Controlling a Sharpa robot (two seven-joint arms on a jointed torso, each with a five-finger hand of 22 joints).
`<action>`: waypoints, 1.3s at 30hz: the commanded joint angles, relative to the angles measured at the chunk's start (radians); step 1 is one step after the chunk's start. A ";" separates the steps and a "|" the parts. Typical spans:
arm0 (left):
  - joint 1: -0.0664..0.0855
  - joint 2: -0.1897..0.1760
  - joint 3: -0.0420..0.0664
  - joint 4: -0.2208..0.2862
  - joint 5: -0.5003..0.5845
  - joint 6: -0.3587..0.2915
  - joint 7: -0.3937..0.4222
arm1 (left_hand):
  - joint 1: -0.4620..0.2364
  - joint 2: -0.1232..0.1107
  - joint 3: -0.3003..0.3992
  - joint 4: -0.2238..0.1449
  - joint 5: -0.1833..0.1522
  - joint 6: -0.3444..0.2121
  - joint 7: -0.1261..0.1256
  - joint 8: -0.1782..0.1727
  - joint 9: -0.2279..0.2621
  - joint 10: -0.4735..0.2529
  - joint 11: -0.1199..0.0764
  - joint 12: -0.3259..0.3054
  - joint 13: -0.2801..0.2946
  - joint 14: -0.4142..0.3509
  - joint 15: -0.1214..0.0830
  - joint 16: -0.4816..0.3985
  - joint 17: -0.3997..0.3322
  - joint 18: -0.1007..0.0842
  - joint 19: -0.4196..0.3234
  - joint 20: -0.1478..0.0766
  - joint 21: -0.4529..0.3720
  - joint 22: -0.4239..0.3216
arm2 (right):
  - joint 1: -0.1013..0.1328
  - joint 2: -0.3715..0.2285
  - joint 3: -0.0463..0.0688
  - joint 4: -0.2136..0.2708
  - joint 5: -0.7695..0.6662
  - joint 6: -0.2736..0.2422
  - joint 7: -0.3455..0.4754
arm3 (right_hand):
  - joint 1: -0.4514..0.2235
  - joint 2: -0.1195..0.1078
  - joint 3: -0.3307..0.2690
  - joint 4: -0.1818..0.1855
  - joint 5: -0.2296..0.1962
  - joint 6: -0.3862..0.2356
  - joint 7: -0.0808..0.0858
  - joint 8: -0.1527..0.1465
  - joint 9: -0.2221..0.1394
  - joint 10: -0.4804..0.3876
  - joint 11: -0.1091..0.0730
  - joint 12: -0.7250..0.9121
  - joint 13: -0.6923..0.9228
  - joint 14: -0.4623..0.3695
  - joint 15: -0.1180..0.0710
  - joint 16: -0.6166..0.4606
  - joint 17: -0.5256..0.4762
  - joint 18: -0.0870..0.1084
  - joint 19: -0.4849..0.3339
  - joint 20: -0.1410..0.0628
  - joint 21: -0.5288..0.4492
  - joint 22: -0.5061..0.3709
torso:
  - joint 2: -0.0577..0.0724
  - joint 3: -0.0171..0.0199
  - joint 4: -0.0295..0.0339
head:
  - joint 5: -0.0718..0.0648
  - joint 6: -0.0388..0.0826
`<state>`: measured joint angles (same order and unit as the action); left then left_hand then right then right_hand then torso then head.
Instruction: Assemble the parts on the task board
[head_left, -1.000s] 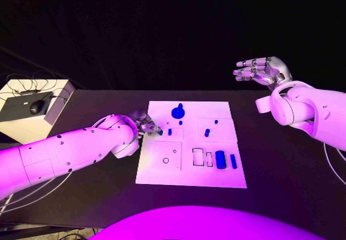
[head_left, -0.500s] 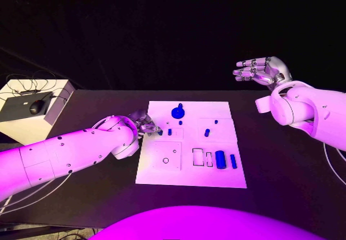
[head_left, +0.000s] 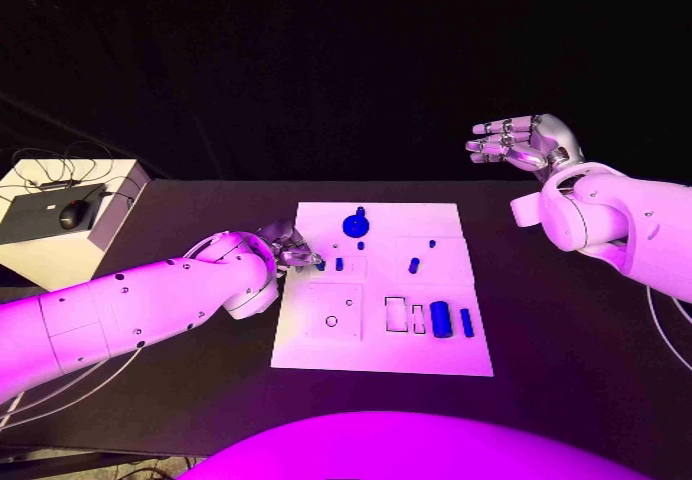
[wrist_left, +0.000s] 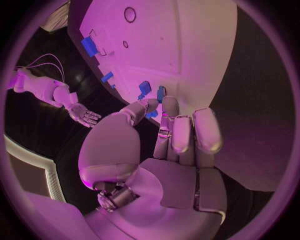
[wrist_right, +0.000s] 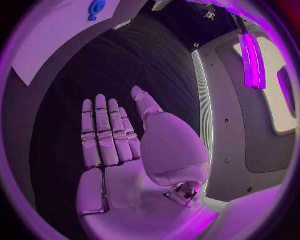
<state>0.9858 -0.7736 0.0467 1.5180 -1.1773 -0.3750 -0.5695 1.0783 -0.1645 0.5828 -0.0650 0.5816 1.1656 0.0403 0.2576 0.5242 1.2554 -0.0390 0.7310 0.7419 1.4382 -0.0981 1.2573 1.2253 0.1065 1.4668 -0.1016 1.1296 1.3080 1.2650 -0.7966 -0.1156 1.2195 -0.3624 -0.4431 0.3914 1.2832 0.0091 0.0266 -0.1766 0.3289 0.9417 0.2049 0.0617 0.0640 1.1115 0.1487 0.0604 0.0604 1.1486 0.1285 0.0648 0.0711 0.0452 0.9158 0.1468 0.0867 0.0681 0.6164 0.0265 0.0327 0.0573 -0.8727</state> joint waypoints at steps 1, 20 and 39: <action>-0.003 0.003 -0.001 0.004 -0.023 0.056 -0.009 | 0.021 0.011 0.103 -0.105 0.005 0.013 -0.008 0.000 -0.001 0.013 -0.019 -0.006 0.001 0.002 -0.005 0.003 -0.001 -0.014 0.019 -0.004 0.000 0.130 | 0.000 0.000 0.001 -0.001 0.001 0.009 0.009 | 0.001 0.001 0.003 0.003 0.004 0.000 0.002 0.001 0.000 -0.004 0.000 0.002 -0.001 -0.009 0.000 -0.003 -0.001 -0.010 -0.008 -0.001 -0.002 0.000 | 0.000 -0.0001 0.0002 | -0.001 0.000; -0.002 0.004 -0.001 0.004 -0.023 0.099 -0.020 | 0.024 0.014 0.057 -0.098 0.004 0.016 -0.010 -0.006 -0.022 0.015 -0.019 -0.009 0.007 0.002 -0.005 0.002 -0.002 -0.015 0.018 -0.003 -0.007 0.126 | -0.002 0.000 0.001 -0.001 0.001 0.009 0.009 | 0.001 0.001 0.003 0.003 0.004 0.000 0.002 0.001 0.000 -0.004 0.000 0.002 -0.001 -0.009 0.000 -0.003 -0.001 -0.010 -0.008 -0.001 -0.002 0.000 | 0.000 0.0001 0.0001 | -0.001 0.000; -0.003 -0.003 0.000 0.012 -0.026 0.021 0.013 | 0.038 0.001 0.069 -0.088 0.009 0.024 -0.011 0.000 -0.038 0.024 -0.021 -0.013 0.008 0.004 -0.006 0.008 0.003 -0.017 0.021 -0.004 0.003 0.132 | -0.002 -0.001 0.001 0.000 0.001 0.008 0.009 | 0.001 0.001 0.003 0.003 0.004 0.000 0.002 0.001 0.000 -0.004 0.000 0.002 -0.001 -0.009 0.000 -0.003 -0.001 -0.010 -0.008 -0.001 -0.002 0.000 | 0.000 -0.0007 0.0004 | 0.000 0.000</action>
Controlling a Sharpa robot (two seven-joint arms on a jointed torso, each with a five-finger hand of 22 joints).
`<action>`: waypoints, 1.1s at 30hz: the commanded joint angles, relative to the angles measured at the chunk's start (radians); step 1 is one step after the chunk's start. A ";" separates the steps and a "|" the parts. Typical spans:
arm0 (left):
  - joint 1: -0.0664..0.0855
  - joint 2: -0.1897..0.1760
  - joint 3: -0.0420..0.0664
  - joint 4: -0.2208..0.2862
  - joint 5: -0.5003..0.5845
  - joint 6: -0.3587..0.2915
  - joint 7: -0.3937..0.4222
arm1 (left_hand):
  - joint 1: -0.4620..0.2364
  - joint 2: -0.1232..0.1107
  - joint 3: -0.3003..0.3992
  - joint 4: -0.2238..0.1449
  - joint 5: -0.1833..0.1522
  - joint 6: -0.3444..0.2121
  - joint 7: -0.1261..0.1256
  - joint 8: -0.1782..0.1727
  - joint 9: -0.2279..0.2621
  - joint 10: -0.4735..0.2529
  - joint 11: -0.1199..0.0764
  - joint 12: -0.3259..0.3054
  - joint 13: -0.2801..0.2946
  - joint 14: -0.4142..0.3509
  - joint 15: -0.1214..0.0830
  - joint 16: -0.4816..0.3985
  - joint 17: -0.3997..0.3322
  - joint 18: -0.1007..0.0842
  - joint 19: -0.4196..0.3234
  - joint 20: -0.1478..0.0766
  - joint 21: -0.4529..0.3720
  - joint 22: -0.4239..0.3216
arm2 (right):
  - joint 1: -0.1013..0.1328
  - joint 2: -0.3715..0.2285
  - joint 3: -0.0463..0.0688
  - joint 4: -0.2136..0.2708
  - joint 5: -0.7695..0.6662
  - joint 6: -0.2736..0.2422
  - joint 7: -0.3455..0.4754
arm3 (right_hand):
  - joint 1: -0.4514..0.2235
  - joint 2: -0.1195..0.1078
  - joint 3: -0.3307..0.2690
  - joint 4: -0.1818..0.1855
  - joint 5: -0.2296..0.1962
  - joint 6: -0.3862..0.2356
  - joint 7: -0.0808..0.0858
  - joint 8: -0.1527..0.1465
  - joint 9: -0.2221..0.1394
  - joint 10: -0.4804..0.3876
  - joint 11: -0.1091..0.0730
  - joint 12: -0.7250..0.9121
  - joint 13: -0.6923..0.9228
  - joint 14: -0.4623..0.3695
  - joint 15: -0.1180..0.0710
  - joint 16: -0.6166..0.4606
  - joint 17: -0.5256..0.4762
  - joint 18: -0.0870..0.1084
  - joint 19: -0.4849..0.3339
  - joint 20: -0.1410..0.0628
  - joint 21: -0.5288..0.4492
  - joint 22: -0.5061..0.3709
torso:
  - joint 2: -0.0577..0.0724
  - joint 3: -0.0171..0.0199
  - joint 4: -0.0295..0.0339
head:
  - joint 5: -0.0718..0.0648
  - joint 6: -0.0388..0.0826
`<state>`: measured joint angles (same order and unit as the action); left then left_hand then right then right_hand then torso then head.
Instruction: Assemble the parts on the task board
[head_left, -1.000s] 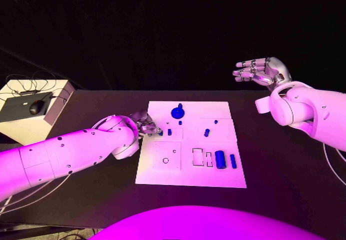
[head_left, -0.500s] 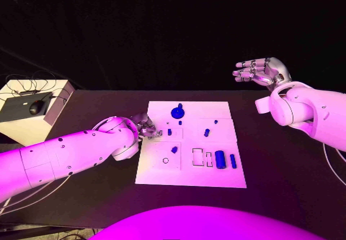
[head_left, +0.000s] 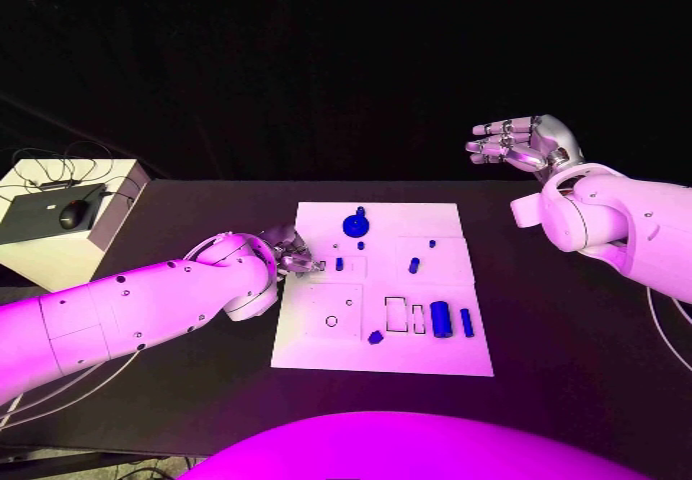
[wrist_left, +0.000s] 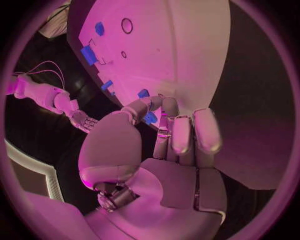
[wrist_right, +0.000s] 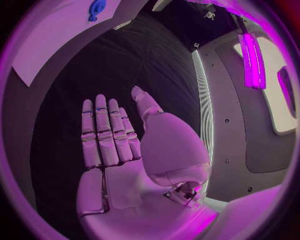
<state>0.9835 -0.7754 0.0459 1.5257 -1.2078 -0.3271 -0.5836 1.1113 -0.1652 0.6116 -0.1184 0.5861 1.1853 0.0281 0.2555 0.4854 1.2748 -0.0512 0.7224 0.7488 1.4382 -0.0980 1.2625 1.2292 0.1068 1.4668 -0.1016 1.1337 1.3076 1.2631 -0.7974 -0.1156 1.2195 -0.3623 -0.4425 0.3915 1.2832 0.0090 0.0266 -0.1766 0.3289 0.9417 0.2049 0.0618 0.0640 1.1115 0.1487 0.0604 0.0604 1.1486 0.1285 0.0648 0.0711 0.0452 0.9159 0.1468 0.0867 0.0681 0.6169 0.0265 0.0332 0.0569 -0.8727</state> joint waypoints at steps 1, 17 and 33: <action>0.000 -0.003 0.002 0.005 0.014 -0.031 0.034 | 0.005 0.004 0.038 -0.033 0.002 0.003 0.002 0.002 0.000 0.003 -0.008 -0.005 0.001 0.003 -0.005 0.001 -0.003 -0.017 0.020 -0.004 -0.005 0.131 | 0.000 -0.001 0.001 0.000 0.001 0.007 0.009 | 0.001 0.001 0.003 0.003 0.004 0.000 0.002 0.001 0.000 -0.004 0.000 0.002 -0.001 -0.009 0.000 -0.003 -0.001 -0.010 -0.008 -0.001 -0.002 0.000 | 0.000 -0.0005 0.0002 | 0.000 0.000; -0.010 -0.052 0.043 0.049 0.182 -0.057 0.252 | 0.106 0.084 -0.442 0.027 -0.047 -0.045 0.034 -0.103 -0.142 -0.076 0.027 -0.070 -0.098 -0.017 0.021 -0.079 -0.082 0.017 -0.010 0.028 -0.150 0.073 | -0.001 -0.012 0.001 0.017 0.001 0.014 0.010 | 0.001 0.000 0.008 0.000 0.002 0.000 0.002 0.000 0.000 -0.005 0.000 0.001 -0.001 -0.009 0.000 -0.003 -0.001 -0.011 -0.008 -0.001 -0.002 0.000 | -0.001 0.0001 -0.0007 | -0.001 0.000; -0.043 -0.111 0.051 0.096 0.295 -0.059 0.479 | 0.253 0.152 -0.671 0.049 -0.226 -0.061 0.062 -0.151 -0.336 -0.136 0.075 -0.252 -0.444 -0.178 0.063 -0.366 -0.394 0.064 -0.136 0.073 -0.685 -0.190 | -0.018 -0.074 0.001 0.150 -0.230 0.121 -0.049 | 0.014 0.005 0.059 -0.041 -0.060 0.057 -0.022 0.001 0.000 0.135 -0.052 0.002 0.000 0.161 -0.064 0.013 0.043 -0.003 0.120 -0.066 0.054 0.007 | -0.002 -0.0016 -0.0005 | -0.002 0.000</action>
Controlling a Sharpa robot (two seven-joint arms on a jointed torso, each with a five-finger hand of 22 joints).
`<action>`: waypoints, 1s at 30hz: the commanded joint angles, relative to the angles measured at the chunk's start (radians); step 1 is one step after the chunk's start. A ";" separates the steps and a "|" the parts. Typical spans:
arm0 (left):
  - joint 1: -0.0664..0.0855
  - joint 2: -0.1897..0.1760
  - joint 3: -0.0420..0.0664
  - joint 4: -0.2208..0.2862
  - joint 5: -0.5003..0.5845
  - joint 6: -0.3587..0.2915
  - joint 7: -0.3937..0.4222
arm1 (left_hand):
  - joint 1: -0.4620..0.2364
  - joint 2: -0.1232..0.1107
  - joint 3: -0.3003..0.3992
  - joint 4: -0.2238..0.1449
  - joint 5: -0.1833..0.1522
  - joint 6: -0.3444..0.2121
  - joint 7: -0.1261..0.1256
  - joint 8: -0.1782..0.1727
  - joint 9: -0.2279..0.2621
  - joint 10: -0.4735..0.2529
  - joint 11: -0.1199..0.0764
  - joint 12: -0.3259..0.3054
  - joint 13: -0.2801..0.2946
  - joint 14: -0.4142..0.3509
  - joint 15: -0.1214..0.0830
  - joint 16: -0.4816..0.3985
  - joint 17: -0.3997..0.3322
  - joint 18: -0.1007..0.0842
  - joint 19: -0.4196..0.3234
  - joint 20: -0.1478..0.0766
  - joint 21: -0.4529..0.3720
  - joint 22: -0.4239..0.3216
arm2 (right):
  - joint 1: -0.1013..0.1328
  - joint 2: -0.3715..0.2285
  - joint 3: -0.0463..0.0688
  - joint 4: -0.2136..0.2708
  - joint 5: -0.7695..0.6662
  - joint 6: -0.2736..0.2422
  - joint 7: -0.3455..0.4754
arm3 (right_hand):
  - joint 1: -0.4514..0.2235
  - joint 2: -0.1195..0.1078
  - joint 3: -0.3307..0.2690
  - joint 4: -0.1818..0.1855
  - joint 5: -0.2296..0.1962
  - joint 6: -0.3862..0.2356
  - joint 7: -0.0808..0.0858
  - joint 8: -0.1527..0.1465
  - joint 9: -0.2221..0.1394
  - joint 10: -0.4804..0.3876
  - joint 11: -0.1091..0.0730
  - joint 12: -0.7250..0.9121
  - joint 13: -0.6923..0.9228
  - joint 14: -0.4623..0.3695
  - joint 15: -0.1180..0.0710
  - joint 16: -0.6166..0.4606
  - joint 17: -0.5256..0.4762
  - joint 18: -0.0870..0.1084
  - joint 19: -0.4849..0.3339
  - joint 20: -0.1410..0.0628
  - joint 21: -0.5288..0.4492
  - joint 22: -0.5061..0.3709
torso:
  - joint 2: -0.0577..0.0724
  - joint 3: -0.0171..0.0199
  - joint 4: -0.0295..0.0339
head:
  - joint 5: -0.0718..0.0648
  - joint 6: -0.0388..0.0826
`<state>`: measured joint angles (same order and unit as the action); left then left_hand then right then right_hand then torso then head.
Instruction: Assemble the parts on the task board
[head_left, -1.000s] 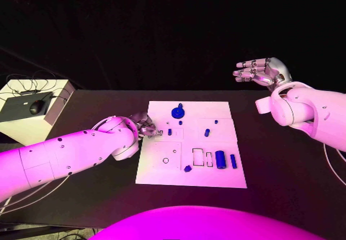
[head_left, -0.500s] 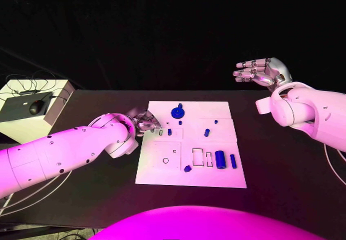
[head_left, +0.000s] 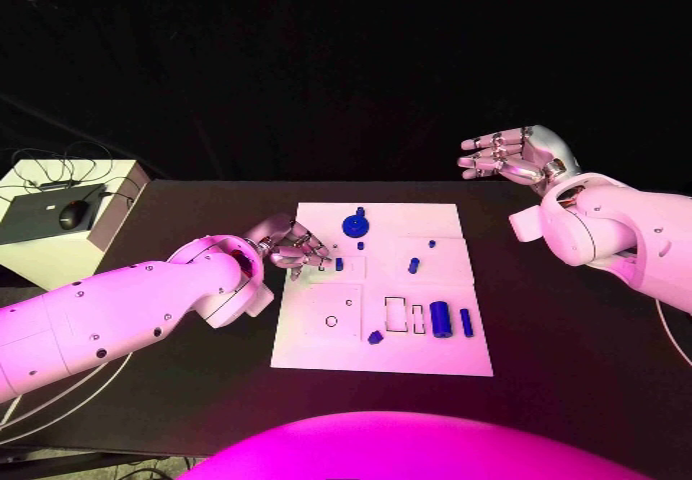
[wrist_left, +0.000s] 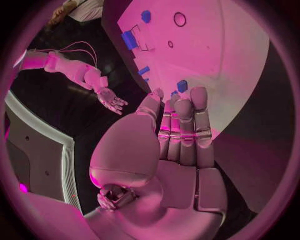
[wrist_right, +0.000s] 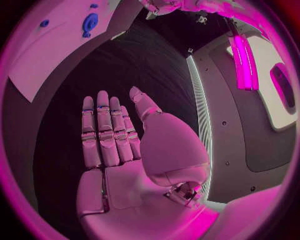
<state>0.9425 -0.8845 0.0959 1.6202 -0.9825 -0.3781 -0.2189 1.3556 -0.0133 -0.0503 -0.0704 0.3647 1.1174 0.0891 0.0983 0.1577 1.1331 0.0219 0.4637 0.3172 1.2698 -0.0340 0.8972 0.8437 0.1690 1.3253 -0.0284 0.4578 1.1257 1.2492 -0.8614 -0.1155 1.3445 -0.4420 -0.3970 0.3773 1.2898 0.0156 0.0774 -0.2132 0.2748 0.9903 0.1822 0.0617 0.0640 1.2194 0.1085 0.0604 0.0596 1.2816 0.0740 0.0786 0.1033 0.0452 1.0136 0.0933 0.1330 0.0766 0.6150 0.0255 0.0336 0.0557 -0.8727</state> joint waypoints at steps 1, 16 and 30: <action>-0.003 -0.003 0.001 0.002 0.076 -0.007 0.125 | 0.011 0.001 -0.016 0.001 -0.006 0.006 0.000 0.007 -0.014 0.003 0.001 0.009 -0.021 -0.010 0.000 0.002 -0.014 0.001 0.009 -0.001 -0.013 -0.012 | -0.007 -0.016 0.000 0.038 -0.184 0.089 -0.044 | 0.012 -0.001 0.010 -0.008 -0.008 0.014 -0.006 0.003 0.001 0.068 -0.027 0.014 0.005 0.069 -0.027 0.017 0.024 0.005 0.056 -0.027 0.025 0.005 | -0.001 -0.0010 -0.0012 | -0.002 0.000; -0.015 -0.012 0.003 -0.007 0.164 -0.028 0.186 | 0.039 0.025 -0.039 -0.002 -0.002 0.013 0.001 0.026 -0.052 -0.006 0.001 0.049 -0.088 -0.023 0.000 0.013 -0.071 -0.005 0.021 -0.003 -0.048 -0.039 | -0.047 -0.082 -0.001 0.255 -0.641 0.159 -0.178 | 0.053 -0.006 -0.092 -0.013 0.021 0.107 -0.066 -0.003 0.000 0.128 -0.119 0.546 0.618 0.137 -0.156 0.753 0.690 0.017 0.320 -0.190 0.368 0.229 | -0.004 -0.0007 -0.0021 | 0.008 0.000; -0.018 -0.010 0.003 -0.035 0.237 -0.052 0.219 | 0.044 0.035 -0.031 -0.007 0.000 0.013 0.004 0.029 -0.059 -0.007 0.002 0.059 -0.104 -0.024 0.000 0.019 -0.085 -0.005 0.025 -0.003 -0.055 -0.042 | -0.079 -0.059 -0.012 0.378 -0.977 0.184 -0.376 | 0.016 -0.009 -0.063 -0.022 0.000 0.113 -0.063 0.000 0.001 0.141 -0.121 0.663 0.900 0.167 -0.151 0.972 0.951 0.053 0.293 -0.182 0.492 0.407 | -0.013 -0.0025 -0.0083 | 0.025 0.000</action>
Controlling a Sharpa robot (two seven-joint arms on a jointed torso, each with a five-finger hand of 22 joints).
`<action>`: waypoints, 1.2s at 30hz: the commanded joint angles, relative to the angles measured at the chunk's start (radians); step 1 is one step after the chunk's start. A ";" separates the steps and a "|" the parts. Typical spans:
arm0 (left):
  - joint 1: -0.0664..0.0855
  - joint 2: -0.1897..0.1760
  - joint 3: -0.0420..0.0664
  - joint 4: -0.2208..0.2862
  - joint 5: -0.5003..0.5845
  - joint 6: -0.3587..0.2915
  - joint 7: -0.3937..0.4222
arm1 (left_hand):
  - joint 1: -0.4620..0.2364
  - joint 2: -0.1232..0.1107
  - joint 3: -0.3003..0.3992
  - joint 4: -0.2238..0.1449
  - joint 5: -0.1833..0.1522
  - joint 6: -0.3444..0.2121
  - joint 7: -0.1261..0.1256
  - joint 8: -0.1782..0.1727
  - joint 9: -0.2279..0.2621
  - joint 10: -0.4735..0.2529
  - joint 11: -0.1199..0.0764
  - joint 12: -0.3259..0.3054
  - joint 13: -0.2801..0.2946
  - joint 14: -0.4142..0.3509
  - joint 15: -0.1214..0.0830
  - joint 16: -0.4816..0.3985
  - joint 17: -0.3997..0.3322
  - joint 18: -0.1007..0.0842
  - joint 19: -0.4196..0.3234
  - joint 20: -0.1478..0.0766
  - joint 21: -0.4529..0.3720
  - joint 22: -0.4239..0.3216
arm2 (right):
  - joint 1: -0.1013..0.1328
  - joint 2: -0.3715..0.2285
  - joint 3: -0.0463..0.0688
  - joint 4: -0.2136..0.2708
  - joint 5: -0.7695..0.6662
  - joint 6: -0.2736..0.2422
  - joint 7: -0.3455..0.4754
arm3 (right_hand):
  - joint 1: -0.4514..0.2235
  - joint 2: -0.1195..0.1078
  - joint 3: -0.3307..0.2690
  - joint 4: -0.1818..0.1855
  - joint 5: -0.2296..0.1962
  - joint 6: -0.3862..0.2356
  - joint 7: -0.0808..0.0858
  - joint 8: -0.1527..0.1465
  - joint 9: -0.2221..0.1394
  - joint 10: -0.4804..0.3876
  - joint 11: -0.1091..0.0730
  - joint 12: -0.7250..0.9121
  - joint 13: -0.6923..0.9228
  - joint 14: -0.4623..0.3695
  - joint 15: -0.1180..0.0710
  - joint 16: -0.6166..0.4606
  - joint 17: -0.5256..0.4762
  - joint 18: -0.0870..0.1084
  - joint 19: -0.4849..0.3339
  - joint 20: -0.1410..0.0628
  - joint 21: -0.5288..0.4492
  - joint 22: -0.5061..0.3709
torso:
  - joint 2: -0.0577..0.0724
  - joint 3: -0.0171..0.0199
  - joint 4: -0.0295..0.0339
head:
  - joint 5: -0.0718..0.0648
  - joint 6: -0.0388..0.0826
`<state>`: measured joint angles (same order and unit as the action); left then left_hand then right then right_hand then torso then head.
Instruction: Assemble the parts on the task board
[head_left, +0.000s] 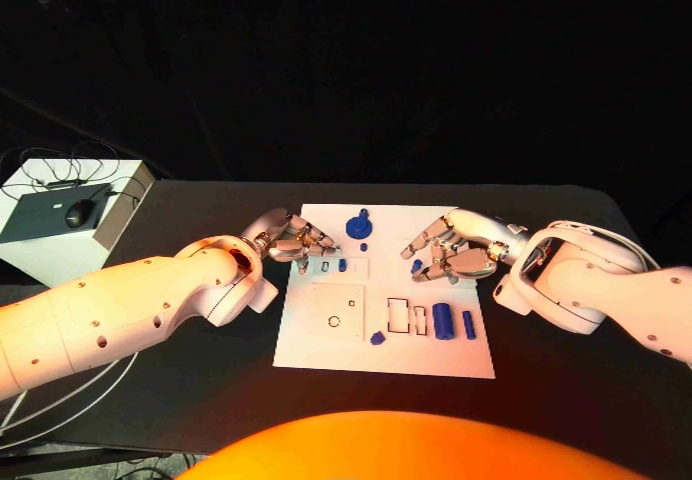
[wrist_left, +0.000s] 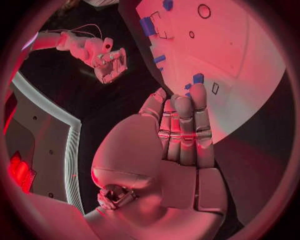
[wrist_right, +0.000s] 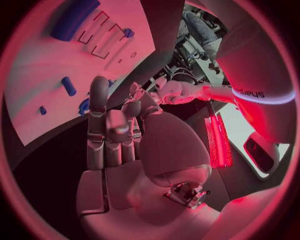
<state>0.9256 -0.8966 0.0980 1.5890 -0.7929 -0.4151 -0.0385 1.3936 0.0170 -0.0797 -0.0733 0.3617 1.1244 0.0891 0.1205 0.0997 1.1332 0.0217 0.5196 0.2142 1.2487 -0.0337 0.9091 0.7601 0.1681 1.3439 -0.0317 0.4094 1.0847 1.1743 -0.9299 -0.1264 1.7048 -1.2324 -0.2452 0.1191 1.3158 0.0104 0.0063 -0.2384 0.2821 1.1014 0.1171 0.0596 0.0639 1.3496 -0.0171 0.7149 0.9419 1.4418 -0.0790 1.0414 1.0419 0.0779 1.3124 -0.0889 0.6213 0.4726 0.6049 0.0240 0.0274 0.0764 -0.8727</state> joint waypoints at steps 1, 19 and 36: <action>-0.001 0.002 0.001 -0.005 0.051 -0.016 0.041 | 0.006 0.004 -0.001 -0.004 0.003 0.006 0.004 0.007 -0.001 -0.007 0.002 0.003 -0.001 -0.002 -0.001 0.007 -0.001 -0.004 0.007 0.000 -0.006 -0.001 | -0.006 0.014 -0.003 0.024 -0.210 0.036 -0.135 | -0.011 -0.007 0.012 0.007 -0.011 0.000 0.002 0.002 0.001 0.013 0.005 0.013 0.031 0.007 0.003 0.015 0.020 0.021 -0.005 0.002 0.005 0.022 | -0.002 -0.0011 -0.0018 | 0.004 0.000; -0.001 -0.002 0.001 -0.018 0.089 -0.030 0.055 | 0.004 0.005 0.001 -0.003 0.003 0.001 0.008 0.008 -0.005 -0.009 0.004 0.010 -0.012 -0.004 0.001 0.013 -0.009 -0.003 0.009 0.001 -0.010 -0.001 | -0.076 0.137 -0.024 0.060 -0.503 0.095 -0.347 | 0.000 -0.111 0.045 0.147 -0.052 -0.029 0.007 0.003 0.002 0.043 0.012 0.097 0.139 0.018 0.010 0.097 0.108 0.025 0.025 0.006 -0.041 0.126 | -0.003 -0.0035 -0.0035 | 0.015 0.000; -0.001 -0.005 0.001 -0.019 0.097 -0.027 0.054 | 0.002 0.004 0.001 -0.002 0.003 0.000 0.009 0.009 -0.006 -0.009 0.004 0.012 -0.014 -0.005 0.001 0.014 -0.012 -0.003 0.009 0.001 -0.011 0.000 | -0.119 0.207 -0.036 0.044 -0.564 0.166 -0.424 | 0.008 -0.140 0.059 0.199 -0.055 -0.035 0.008 0.003 0.003 0.056 0.015 0.172 0.188 0.021 0.014 0.160 0.148 0.033 0.059 0.008 -0.116 0.267 | -0.004 -0.0035 -0.0034 | 0.018 0.000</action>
<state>0.9249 -0.9012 0.0985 1.5690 -0.7035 -0.4422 0.0003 1.3936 0.0170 -0.0797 -0.0732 0.3617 1.1243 0.0890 0.1245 0.0955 1.1295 0.0253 0.5258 0.2014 1.2487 -0.0338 0.9184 0.7491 0.1618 1.3438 -0.0317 0.4048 1.0850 1.0568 -0.7242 -0.1624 1.7500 -1.7641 -0.1239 -0.2733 1.3213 -0.1214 0.0651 -0.0439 0.2302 1.0755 0.1245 0.0596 0.0659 1.3991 -0.0035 0.8815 1.1291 1.4599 -0.0681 1.1978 1.1890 0.0924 1.3682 -0.0802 0.5067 0.7392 0.6012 0.0205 0.0244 0.0931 -0.8727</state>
